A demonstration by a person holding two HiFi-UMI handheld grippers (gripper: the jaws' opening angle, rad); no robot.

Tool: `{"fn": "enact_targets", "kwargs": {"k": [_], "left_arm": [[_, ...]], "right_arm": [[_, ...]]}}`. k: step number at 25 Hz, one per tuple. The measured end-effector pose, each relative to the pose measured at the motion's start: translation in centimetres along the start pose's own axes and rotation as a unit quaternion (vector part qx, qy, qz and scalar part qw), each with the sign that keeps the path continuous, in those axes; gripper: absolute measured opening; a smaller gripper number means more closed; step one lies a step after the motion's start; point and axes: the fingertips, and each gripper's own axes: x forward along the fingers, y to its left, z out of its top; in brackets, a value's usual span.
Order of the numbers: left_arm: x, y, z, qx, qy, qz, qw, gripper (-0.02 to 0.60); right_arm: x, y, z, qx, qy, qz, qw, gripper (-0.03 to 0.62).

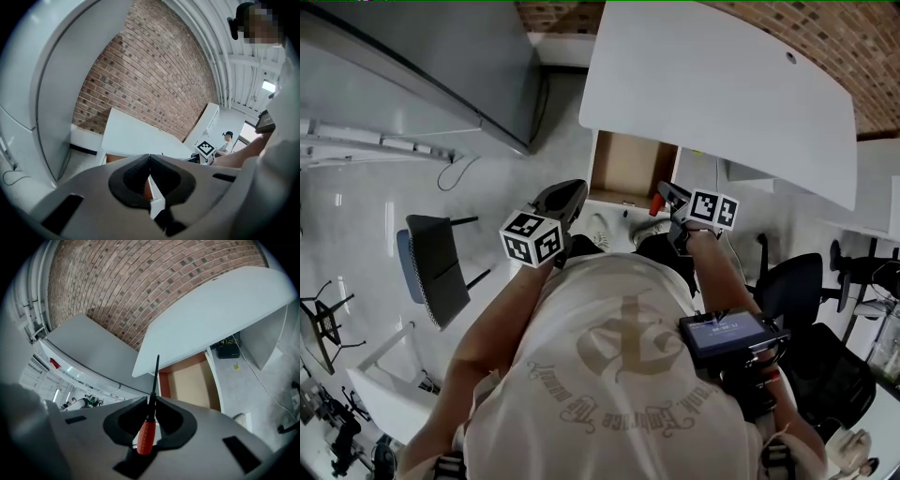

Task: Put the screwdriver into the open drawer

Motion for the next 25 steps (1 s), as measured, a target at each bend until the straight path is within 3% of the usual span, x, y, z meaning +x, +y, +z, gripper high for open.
{"fn": "enact_targets", "kwargs": {"k": [9, 18, 25], "left_arm": [[-0.8, 0.6, -2.4, -0.019, 0.017, 0.021, 0.9995, 0.021], [0.2, -0.3, -5.7, -0.002, 0.063, 0.019, 0.9979, 0.02], [0.7, 1.2, -7.4, -0.023, 0.085, 0.018, 0.9959, 0.02]], "right_arm": [[2.3, -3.2, -2.5, -0.007, 0.041, -0.041, 0.998, 0.068], [4.7, -6.0, -3.4, 0.005, 0.046, -0.051, 0.998, 0.069], [8.2, -7.2, -2.9, 0.011, 0.053, -0.069, 0.996, 0.069]]}}
